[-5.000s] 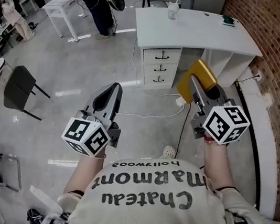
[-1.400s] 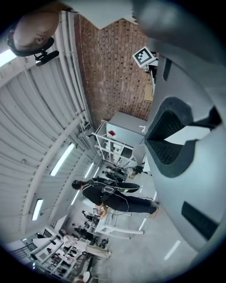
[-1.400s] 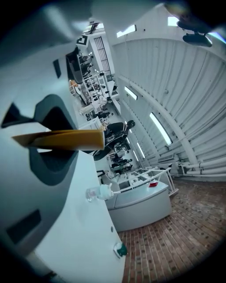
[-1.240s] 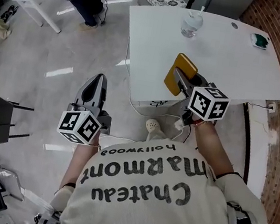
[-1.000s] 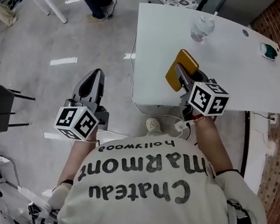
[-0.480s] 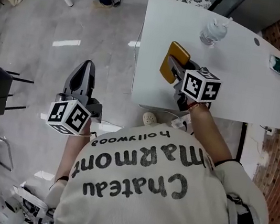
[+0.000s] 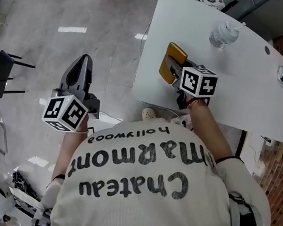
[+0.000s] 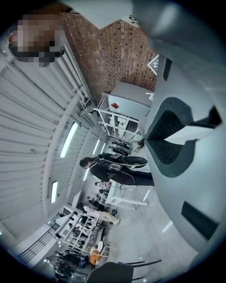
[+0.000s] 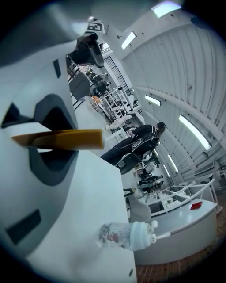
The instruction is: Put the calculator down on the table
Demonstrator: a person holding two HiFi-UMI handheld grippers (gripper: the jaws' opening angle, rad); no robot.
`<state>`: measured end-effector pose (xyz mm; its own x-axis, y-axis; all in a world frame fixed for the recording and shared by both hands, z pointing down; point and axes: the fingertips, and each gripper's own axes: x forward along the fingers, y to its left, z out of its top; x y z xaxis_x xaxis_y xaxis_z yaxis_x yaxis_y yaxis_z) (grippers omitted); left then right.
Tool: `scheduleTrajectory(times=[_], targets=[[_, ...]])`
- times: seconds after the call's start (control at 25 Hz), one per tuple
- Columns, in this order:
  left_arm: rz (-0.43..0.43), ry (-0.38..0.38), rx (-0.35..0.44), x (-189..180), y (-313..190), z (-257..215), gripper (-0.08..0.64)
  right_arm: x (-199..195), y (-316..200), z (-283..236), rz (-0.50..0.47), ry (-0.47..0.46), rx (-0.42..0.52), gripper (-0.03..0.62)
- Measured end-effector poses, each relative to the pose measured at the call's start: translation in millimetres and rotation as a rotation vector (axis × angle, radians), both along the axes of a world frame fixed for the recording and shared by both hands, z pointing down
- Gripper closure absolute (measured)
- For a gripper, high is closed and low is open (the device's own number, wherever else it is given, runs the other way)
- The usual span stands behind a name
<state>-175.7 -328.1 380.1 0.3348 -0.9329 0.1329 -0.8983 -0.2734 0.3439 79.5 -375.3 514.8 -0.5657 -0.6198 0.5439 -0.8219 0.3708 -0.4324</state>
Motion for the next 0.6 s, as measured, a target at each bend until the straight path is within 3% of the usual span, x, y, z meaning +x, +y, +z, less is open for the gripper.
scheduleTrajectory(times=[0.4, 0.6], targets=[[-0.043, -0.02, 0.016, -5, 8, -6, 0.56, -7, 8, 28, -0.093, 0.0, -0.072, 0.502], [-0.055, -0.018, 0.022, -3, 5, -8, 0.56, -15, 13, 39, -0.133, -0.107, -0.169, 0.502]])
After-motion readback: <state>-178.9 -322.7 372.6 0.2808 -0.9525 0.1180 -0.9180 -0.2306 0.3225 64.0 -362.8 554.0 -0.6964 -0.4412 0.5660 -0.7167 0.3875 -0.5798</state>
